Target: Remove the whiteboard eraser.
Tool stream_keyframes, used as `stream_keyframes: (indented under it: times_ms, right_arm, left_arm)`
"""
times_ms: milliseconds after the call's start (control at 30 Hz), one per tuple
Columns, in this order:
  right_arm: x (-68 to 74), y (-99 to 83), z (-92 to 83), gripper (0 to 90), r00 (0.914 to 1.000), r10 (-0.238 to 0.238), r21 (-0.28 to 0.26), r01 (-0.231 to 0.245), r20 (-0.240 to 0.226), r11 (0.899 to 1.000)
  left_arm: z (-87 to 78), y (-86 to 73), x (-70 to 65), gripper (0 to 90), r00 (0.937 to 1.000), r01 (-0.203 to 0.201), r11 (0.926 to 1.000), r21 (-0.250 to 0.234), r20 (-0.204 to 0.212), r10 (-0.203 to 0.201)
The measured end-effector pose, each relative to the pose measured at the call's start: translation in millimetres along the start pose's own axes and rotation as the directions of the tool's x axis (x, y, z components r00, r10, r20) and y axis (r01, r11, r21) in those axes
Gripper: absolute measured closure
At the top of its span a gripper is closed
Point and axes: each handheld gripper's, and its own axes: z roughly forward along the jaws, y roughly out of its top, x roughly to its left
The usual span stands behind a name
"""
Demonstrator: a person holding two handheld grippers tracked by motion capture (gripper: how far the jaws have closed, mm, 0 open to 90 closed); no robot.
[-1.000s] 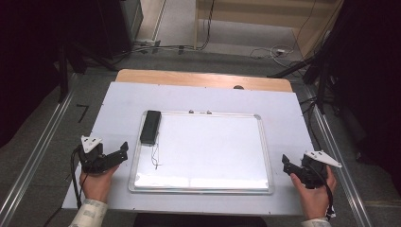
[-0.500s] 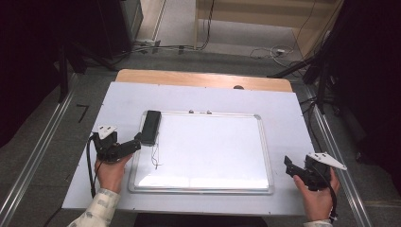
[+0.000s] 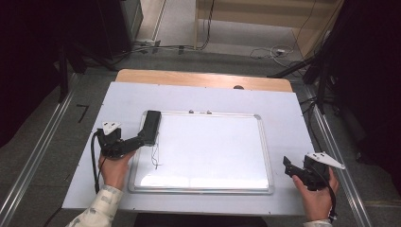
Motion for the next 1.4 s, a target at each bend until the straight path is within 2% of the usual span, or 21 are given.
stream_keyframes:
  times_ms: [367,533,667,867,1000,1133,1233,1400]
  right_arm:
    - [0.1,-0.5,1.5,21.3,1.0000,-0.005,0.006,0.005,0.002,1.000]
    - [-0.3,-0.7,2.2,21.3,1.0000,-0.005,0.010,0.005,0.004,1.000]
    - [-0.1,-1.0,3.0,21.3,1.0000,-0.004,0.013,0.004,0.003,1.000]
    - [-0.1,-1.3,3.4,21.3,1.0000,-0.005,0.016,0.005,0.004,1.000]
    - [-0.4,-1.5,3.4,21.3,0.9999,-0.006,0.016,0.006,0.008,1.000]
    - [-0.6,-1.7,3.6,21.4,0.9999,-0.007,0.017,0.007,0.009,1.000]
    - [-0.6,-1.6,3.5,21.4,0.9999,-0.008,0.017,0.008,0.013,1.000]
    - [-0.5,-1.6,3.6,21.4,0.9998,-0.011,0.017,0.011,0.014,1.000]
  left_arm:
    - [9.2,3.2,-4.4,6.2,1.0000,-0.003,1.0000,0.006,0.001,0.003]
    - [18.3,5.7,-7.1,12.3,0.9996,-0.013,0.9999,0.006,0.025,0.013]
    - [25.4,8.4,-11.7,17.4,0.9987,-0.042,0.9991,-0.001,0.027,0.042]
    - [38.5,12.4,-16.4,19.9,0.9985,-0.050,0.9986,0.014,0.021,0.050]
    - [47.2,15.0,-20.4,22.7,0.9967,-0.078,0.9967,0.024,0.025,0.077]
    - [54.9,18.6,-23.8,23.8,0.9962,-0.080,0.9961,0.036,0.036,0.079]
    - [62.0,20.6,-26.8,23.9,0.9953,-0.091,0.9936,0.066,0.039,0.089]
    - [71.7,23.4,-30.0,27.4,0.9951,-0.095,0.9927,0.075,0.037,0.092]
